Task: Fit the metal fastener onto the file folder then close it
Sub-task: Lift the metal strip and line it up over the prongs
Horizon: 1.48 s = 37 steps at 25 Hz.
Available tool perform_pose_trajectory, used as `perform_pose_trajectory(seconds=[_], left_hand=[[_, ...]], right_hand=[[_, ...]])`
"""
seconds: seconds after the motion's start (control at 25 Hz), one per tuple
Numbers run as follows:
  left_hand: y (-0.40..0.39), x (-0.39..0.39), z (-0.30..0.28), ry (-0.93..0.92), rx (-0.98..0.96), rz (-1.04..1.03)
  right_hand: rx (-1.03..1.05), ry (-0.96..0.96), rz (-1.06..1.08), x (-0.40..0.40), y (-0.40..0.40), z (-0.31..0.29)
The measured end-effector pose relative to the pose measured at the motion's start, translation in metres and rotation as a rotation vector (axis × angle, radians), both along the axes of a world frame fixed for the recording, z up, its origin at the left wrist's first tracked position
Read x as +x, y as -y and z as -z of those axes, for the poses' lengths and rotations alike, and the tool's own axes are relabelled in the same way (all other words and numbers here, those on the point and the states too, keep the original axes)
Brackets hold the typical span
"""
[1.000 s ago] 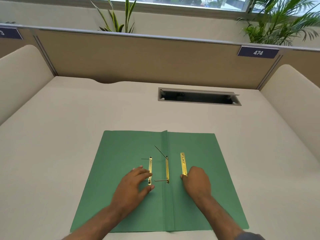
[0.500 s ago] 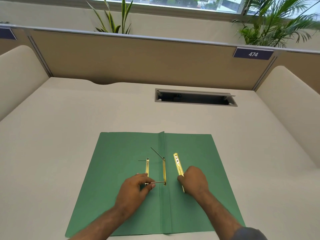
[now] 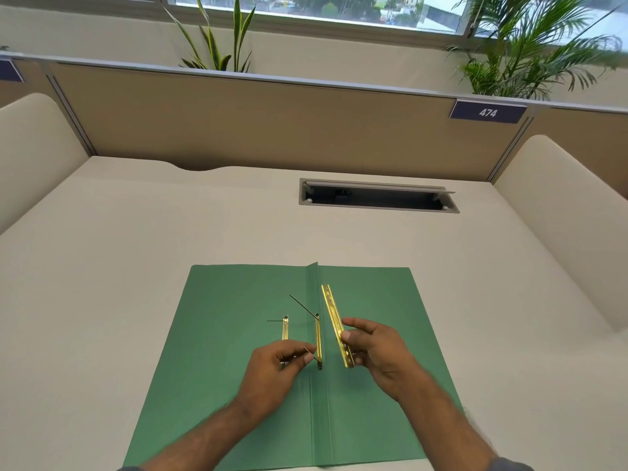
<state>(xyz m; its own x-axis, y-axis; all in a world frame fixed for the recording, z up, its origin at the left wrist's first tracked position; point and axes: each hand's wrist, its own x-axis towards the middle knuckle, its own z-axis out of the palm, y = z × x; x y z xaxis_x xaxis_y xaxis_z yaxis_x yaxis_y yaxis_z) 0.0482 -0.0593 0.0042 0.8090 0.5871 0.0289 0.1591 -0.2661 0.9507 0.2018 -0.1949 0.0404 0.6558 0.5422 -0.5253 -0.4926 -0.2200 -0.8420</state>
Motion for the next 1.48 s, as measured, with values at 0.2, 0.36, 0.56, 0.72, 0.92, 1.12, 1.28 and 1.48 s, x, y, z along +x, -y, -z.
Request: perform_pose_trajectory(seconds=[0.2,0.36,0.56,0.72,0.92,1.12,1.28,1.48], left_hand=[[0.001,0.009,-0.003,-0.013,0.070,0.029],[0.001,0.011,-0.007,-0.022,0.242,0.112],[0.001,0.012,-0.008,-0.046,0.339,0.148],[0.000,0.011,-0.008,-0.058,0.357,0.151],[0.000,0.012,-0.012,-0.057,0.393,0.176],[-0.001,0.009,-0.010,-0.053,0.422,0.174],[-0.001,0.008,-0.007,-0.054,0.417,0.175],[-0.001,0.009,-0.008,-0.052,0.409,0.175]], right_hand=[[0.180,-0.144,-0.079,-0.008,-0.009,-0.013],[0.209,-0.095,-0.109,-0.013,-0.015,-0.018],[0.150,-0.009,-0.147,-0.015,-0.019,-0.015],[0.159,0.008,-0.129,-0.014,-0.020,-0.014],[0.168,0.015,-0.150,-0.015,-0.023,-0.014],[0.127,0.060,-0.146,-0.015,-0.024,-0.014],[0.125,0.094,-0.148,-0.015,-0.023,-0.015],[0.101,0.136,-0.175,-0.018,-0.022,-0.015]])
